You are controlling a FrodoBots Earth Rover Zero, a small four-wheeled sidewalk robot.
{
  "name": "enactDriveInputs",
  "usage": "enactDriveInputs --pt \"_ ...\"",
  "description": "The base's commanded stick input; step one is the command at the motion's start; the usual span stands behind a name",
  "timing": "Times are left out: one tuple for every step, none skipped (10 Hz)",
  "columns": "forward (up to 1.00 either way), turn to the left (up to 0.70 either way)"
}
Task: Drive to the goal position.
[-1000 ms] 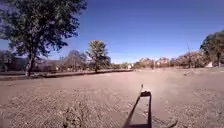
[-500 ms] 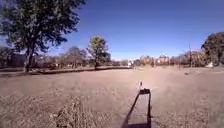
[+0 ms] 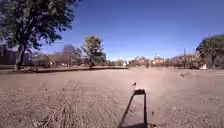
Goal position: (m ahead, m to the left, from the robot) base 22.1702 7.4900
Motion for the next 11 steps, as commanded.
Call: enactDriveInputs --pt "0.50 0.00" --pt "0.50 0.00" --pt "0.50 0.00" --pt "0.50 0.00" --pt "0.50 0.00" --pt "0.50 0.00" --pt "0.50 0.00" --pt "0.50 0.00" --pt "0.50 0.00" --pt "0.50 0.00" --pt "0.50 0.00"
